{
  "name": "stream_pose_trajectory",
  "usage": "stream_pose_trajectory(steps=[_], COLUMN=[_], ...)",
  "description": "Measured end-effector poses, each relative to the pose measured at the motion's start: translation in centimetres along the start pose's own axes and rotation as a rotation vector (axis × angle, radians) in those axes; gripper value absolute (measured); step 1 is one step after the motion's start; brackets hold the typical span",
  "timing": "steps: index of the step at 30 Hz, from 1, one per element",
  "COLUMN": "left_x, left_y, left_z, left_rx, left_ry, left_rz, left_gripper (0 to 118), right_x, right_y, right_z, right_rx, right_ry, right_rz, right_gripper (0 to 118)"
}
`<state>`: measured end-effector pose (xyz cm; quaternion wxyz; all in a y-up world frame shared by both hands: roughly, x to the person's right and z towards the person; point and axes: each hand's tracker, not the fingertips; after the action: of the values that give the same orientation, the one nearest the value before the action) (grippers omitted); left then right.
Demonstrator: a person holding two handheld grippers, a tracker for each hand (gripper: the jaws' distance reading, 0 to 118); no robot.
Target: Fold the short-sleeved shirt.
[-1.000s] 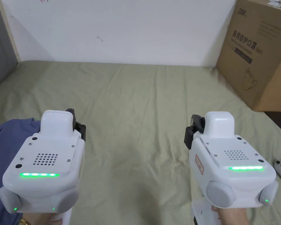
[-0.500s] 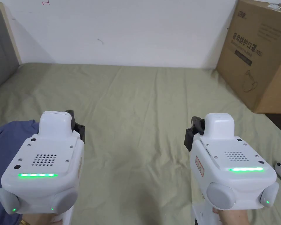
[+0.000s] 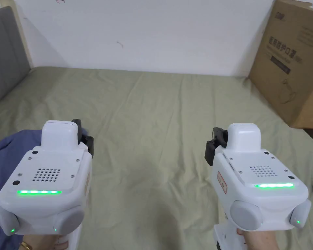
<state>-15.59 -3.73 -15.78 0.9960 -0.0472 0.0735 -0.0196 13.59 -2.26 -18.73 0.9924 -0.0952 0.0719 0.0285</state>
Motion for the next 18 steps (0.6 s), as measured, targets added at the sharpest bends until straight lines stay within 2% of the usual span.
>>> stream_pose_trajectory(steps=[18], left_x=[-11.9], left_y=[-0.9], left_z=[7.1], left_rx=[-0.030], left_ry=[0.382], left_rz=[0.003], left_gripper=[0], right_x=[-14.2], right_y=[1.2], right_z=[-2.4], right_rx=[0.022], right_ry=[0.417], right_rz=[0.064], right_gripper=[0])
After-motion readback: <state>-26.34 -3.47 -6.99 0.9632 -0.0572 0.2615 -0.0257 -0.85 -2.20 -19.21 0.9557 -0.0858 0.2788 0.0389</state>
